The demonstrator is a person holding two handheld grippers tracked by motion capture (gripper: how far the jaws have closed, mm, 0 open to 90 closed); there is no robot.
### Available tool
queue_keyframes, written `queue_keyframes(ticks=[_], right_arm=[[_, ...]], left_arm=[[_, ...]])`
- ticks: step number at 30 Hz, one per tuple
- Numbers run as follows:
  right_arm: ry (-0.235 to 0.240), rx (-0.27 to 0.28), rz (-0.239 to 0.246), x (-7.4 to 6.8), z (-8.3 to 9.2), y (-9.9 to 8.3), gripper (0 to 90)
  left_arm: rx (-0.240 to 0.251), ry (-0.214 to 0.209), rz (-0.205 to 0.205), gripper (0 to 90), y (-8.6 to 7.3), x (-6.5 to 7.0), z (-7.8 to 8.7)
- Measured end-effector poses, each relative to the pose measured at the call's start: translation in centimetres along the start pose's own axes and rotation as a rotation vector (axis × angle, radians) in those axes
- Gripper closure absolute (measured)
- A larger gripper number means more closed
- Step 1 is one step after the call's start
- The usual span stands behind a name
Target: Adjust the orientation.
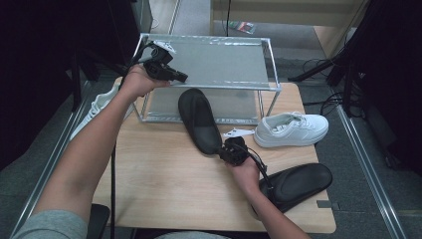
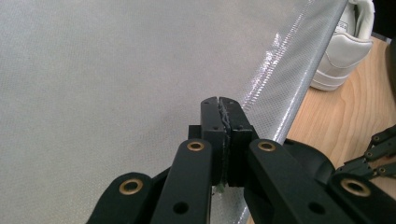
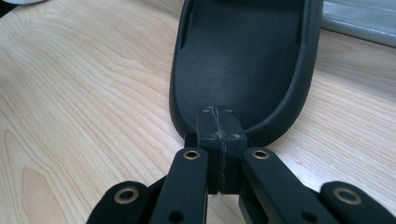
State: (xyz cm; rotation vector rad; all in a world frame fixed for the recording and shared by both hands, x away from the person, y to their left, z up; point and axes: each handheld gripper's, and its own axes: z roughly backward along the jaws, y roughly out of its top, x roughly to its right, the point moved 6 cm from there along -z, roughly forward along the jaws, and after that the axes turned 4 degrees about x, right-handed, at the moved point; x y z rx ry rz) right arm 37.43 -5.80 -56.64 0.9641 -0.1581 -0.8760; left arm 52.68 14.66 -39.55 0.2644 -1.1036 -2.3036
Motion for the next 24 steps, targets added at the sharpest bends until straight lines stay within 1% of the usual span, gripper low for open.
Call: queue_keyframes(ticks=[1,2,3,6,9,10,14,18,24], right_arm=[[-0.001,0.003,0.005,-0.1,-0.2,0.1,90.0],[0.0,0.002,0.008,-0.2,-0.3,0.2,90.0],[-0.002,0.004,0.013,-0.3,-0.5,0.3,90.0],[-0.009,0.011,0.034,-0.6,-1.2,0.6,90.0],[-0.011,0.01,0.041,-0.9,-1.7,0.9,90.0],[-0.012,0.011,0.043,-1.0,-1.8,1.0,90.0],[-0.006,0.019,0.045,-1.3,-2.7,1.5,90.0],[-0.018,0.023,0.059,-1.6,-3.4,2.0,90.0],[-0.037,0.035,0.067,-1.7,-4.7,2.8,90.0]], left_arm=[[0.004,-0.003,0.008,90.0,-0.1,0.0,0.0],[0.015,-0.007,0.026,90.0,-0.1,-0.1,0.0],[0.024,-0.007,0.031,90.0,-0.2,-0.1,0.0],[0.031,-0.01,0.031,90.0,-0.3,-0.2,0.0],[0.031,-0.01,0.033,90.0,-0.3,-0.2,0.0],[0.031,-0.014,0.041,90.0,-0.3,-0.2,0.0],[0.032,-0.013,0.039,90.0,-0.3,-0.2,0.0],[0.035,-0.016,0.043,90.0,-0.3,-0.2,0.0],[0.036,-0.018,0.046,90.0,-0.3,-0.2,0.0]])
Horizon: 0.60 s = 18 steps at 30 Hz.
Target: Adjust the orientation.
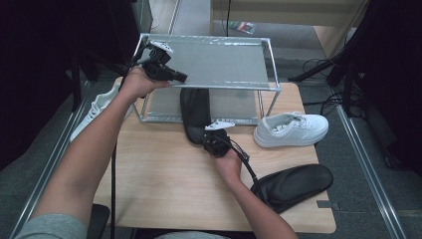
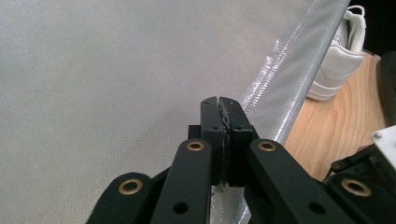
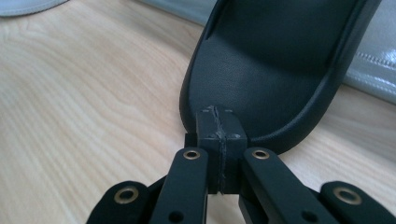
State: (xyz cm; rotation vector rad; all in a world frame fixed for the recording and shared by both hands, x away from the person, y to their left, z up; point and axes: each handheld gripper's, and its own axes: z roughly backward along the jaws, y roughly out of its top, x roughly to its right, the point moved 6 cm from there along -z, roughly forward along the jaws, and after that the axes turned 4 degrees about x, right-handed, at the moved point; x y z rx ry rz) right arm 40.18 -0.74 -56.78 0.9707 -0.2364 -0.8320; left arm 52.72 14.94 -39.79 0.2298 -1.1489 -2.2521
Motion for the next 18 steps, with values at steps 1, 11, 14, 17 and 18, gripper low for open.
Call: queue_keyframes(ticks=[1,11,14,17,18], right_arm=[[-0.001,0.001,-0.008,0.0,-0.2,0.2,90.0],[-0.034,0.029,0.033,0.1,-1.0,2.4,90.0],[-0.049,0.015,0.037,0.4,-1.4,3.2,90.0],[-0.052,0.016,0.021,0.7,-2.0,3.6,90.0],[-0.047,0.016,0.004,0.8,-2.2,3.7,90.0]], left_arm=[[0.001,0.003,0.0,89.9,0.0,0.0,0.0],[-0.002,0.004,-0.003,89.7,0.0,0.0,0.0],[0.005,0.006,0.005,89.7,0.0,0.1,0.0],[0.002,0.007,-0.003,89.7,0.0,0.1,0.0],[0.005,0.008,-0.001,89.7,0.0,0.1,0.0]])
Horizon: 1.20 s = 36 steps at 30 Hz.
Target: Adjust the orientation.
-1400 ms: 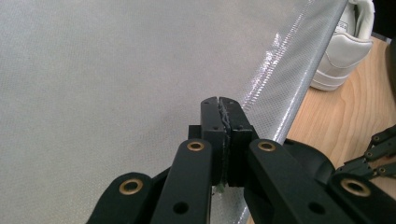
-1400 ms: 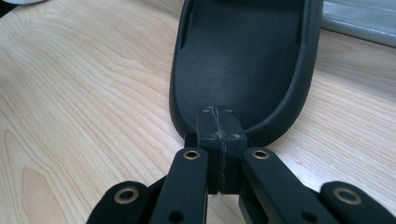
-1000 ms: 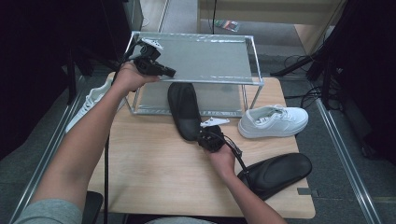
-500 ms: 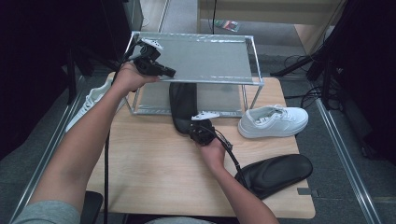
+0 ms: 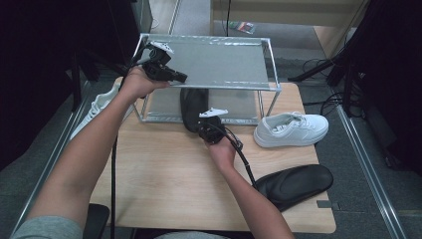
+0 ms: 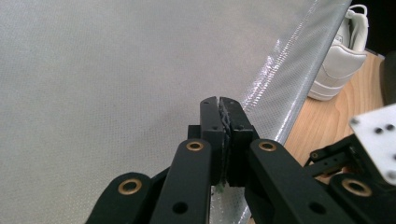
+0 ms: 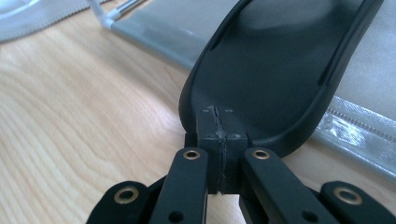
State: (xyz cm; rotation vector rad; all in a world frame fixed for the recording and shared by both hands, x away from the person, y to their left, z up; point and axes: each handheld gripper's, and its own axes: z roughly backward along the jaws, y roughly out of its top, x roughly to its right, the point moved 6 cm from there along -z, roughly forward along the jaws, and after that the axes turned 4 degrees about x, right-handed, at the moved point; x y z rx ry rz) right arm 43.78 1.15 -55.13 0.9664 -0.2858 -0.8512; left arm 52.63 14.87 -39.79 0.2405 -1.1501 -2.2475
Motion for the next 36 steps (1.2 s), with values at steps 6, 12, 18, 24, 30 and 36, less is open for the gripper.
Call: queue_keyframes(ticks=[6,12,18,24,30,36], right_arm=[[-0.008,0.009,-0.05,1.1,-1.2,0.8,90.0],[-0.014,0.01,-0.084,1.8,-2.3,1.5,90.0],[-0.008,-0.007,-0.093,1.8,-2.4,1.8,90.0],[0.039,-0.007,-0.078,1.3,-0.5,1.8,87.7],[0.091,0.004,-0.07,0.8,1.7,1.8,78.6],[0.128,0.002,-0.006,0.4,4.1,1.7,55.2]], left_arm=[[-0.004,0.001,-0.004,89.6,0.0,0.0,0.0],[-0.003,0.002,-0.012,89.2,0.0,0.0,0.0],[0.003,-0.009,0.022,87.3,0.0,-0.2,0.1],[0.005,0.007,0.02,77.7,0.2,-0.2,0.2],[-0.008,0.013,0.047,56.6,0.8,0.1,0.9],[0.017,0.01,0.041,46.7,1.7,1.2,2.9]])
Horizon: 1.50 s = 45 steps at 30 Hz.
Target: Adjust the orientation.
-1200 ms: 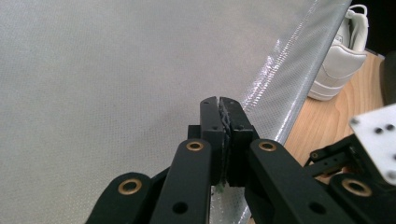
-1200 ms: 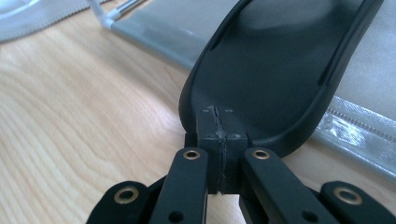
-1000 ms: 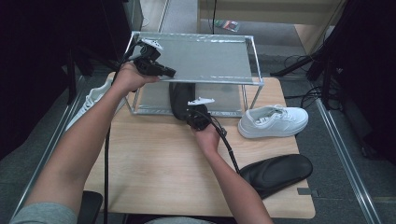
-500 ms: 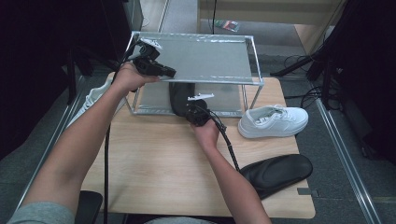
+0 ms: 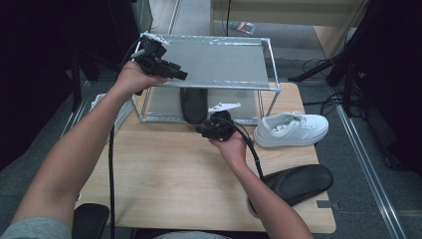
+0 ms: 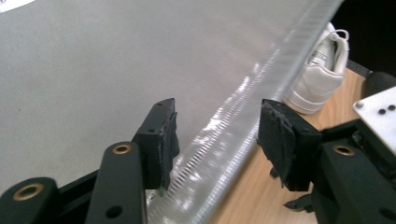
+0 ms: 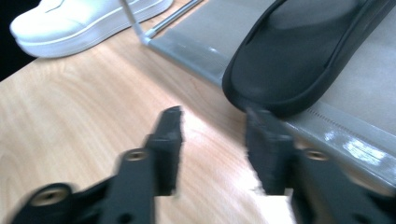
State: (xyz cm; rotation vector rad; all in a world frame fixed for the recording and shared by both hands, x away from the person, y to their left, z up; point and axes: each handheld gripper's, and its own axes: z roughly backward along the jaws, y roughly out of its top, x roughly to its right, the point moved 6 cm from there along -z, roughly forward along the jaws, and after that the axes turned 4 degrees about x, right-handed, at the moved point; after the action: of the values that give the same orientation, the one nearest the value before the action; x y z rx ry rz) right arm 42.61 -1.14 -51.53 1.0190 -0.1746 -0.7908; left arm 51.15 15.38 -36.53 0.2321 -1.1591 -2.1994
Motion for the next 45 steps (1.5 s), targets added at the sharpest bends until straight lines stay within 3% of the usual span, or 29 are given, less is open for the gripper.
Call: queue_keyframes(ticks=[6,10,13,18,23,25,32,37,42,45], right_arm=[[0.037,0.049,0.016,-0.3,3.4,-0.2,53.6],[0.053,0.044,0.022,-0.3,4.7,-0.8,52.4],[0.07,0.055,0.031,-0.3,5.8,-1.5,51.4],[0.089,0.054,0.012,-0.1,7.5,-2.5,50.2],[0.092,0.036,0.041,0.1,9.1,-3.8,49.9],[0.099,0.047,0.044,0.1,9.8,-4.2,49.8],[0.099,0.07,0.057,0.4,12.0,-5.4,50.3],[0.113,0.11,0.024,0.7,13.3,-5.6,52.9],[0.097,0.091,0.041,1.3,14.1,-6.3,54.3],[0.096,0.082,0.045,1.5,14.5,-6.7,54.6]], left_arm=[[-0.002,-0.01,-0.01,43.7,-0.3,1.6,1.7],[-0.01,-0.013,-0.021,42.4,-1.0,2.6,2.2],[-0.004,-0.021,-0.006,42.2,-1.5,3.4,2.4],[-0.005,-0.041,-0.009,41.8,-2.7,5.2,2.6],[-0.003,-0.054,0.0,39.0,-3.9,6.2,2.6],[-0.013,-0.064,0.022,38.2,-4.7,6.6,2.4],[-0.018,-0.065,0.038,36.1,-7.4,7.5,1.6],[-0.013,-0.082,0.052,35.7,-9.4,8.6,1.3],[-0.009,-0.097,0.026,35.7,-11.5,10.5,0.9],[-0.006,-0.104,0.033,35.7,-12.3,11.2,0.6]])
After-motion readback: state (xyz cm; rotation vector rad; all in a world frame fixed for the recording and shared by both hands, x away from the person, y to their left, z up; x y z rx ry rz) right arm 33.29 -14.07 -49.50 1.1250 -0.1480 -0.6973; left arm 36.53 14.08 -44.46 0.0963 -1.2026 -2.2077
